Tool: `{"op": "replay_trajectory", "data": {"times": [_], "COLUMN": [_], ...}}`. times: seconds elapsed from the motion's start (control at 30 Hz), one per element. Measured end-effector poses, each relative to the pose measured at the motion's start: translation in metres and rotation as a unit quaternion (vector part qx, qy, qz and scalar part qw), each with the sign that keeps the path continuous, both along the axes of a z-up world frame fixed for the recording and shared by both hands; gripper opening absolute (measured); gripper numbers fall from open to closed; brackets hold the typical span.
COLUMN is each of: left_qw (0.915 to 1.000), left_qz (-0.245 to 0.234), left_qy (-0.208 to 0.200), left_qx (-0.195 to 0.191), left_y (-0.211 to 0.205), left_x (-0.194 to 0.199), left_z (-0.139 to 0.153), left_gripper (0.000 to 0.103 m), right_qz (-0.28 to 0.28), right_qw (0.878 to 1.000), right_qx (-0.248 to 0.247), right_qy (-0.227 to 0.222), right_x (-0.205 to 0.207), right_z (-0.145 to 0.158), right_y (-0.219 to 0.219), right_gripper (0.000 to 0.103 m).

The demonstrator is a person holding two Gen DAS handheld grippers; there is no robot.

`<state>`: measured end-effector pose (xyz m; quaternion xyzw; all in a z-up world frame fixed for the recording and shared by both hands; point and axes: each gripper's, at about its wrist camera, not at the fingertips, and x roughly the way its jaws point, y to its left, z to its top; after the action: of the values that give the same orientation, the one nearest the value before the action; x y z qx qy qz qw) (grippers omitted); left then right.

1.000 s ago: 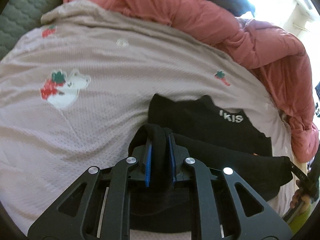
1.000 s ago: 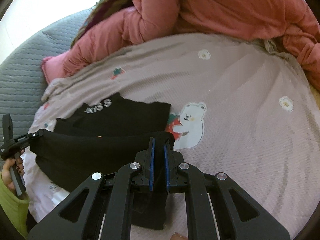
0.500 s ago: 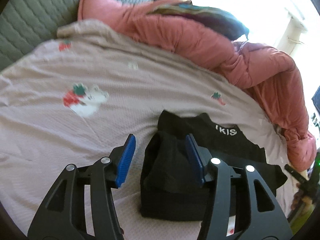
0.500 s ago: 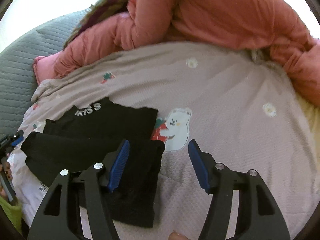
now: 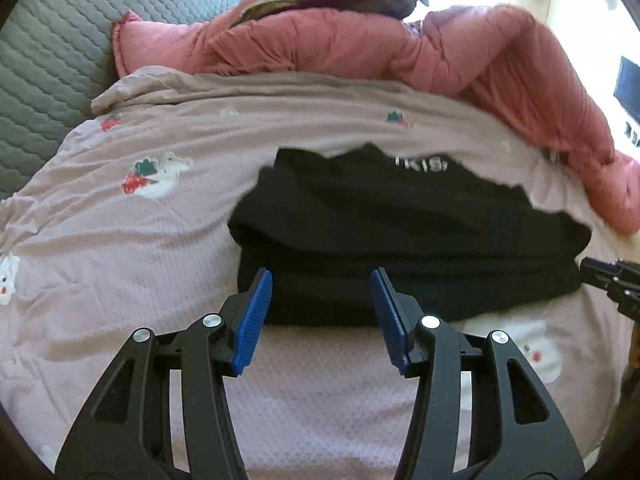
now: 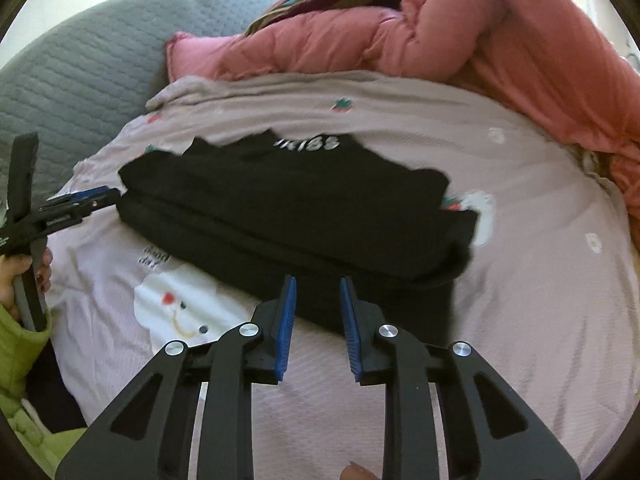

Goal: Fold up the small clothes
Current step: 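Lay the hem onto the shirt and open both grippers, then grasp the folded edge with the right gripper, tuck it, release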

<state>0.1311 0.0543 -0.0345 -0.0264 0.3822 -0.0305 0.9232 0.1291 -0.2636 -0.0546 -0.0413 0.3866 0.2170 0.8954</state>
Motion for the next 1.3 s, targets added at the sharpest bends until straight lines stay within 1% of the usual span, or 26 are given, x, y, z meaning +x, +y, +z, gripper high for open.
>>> {"op": "replay_trajectory", "data": {"times": [0.03,0.13,0.2,0.33,0.47,0.57,0.7,0.9,1.03,1.1,1.17,1.23,1.3], "left_qw": [1.0000,0.9991,0.9984,0.9968,0.9946,0.9950,0.9956,0.9972,0.9983,0.9986,0.9993,0.9998,0.9998], "left_qz": [-0.003,-0.011,-0.019,-0.025,-0.037,-0.036,-0.038,-0.033,-0.024,-0.011,0.002,0.014,0.020], "left_qy": [0.004,0.013,0.019,0.018,0.011,0.009,0.006,0.014,0.010,0.008,0.007,0.005,0.000], "left_qx": [0.006,0.040,0.050,0.074,0.097,0.093,0.086,0.065,0.052,0.051,0.036,0.011,0.008], "left_y": [-0.003,-0.015,-0.022,-0.034,-0.045,-0.047,-0.048,-0.046,-0.041,-0.035,-0.025,-0.010,0.001], "left_x": [0.001,0.001,0.003,0.010,0.023,0.034,0.051,0.086,0.106,0.114,0.120,0.126,0.128], "left_z": [-0.003,-0.012,-0.017,-0.023,-0.025,-0.022,-0.016,-0.005,0.006,0.010,0.014,0.021,0.027], "left_gripper": [0.043,0.043,0.043,0.043,0.043,0.043,0.043,0.043,0.043,0.043,0.043,0.043,0.043], "right_qz": [-0.001,-0.002,-0.002,-0.007,-0.010,-0.013,-0.022,-0.033,-0.047,-0.054,-0.060,-0.068,-0.078], "right_qw": [1.000,1.000,1.000,0.999,0.999,0.999,0.999,0.999,0.998,0.998,0.998,0.997,0.996], "right_qx": [-0.002,-0.008,-0.019,-0.031,-0.035,-0.037,-0.041,-0.030,-0.021,-0.016,-0.007,0.002,0.007], "right_qy": [0.003,0.019,0.021,0.023,0.015,0.003,0.000,0.012,0.021,0.024,0.028,0.035,0.037], "right_x": [0.001,0.006,0.008,0.018,0.030,0.042,0.062,0.099,0.123,0.135,0.146,0.155,0.164], "right_z": [-0.003,-0.013,-0.019,-0.028,-0.026,-0.021,-0.019,-0.015,-0.010,-0.006,-0.004,-0.002,-0.001], "right_y": [0.002,0.005,0.009,0.014,0.018,0.019,0.020,0.019,0.017,0.015,0.012,0.007,0.003], "right_gripper": [0.022,0.022,0.022,0.022,0.022,0.022,0.022,0.022,0.022,0.022,0.022,0.022,0.022]}}
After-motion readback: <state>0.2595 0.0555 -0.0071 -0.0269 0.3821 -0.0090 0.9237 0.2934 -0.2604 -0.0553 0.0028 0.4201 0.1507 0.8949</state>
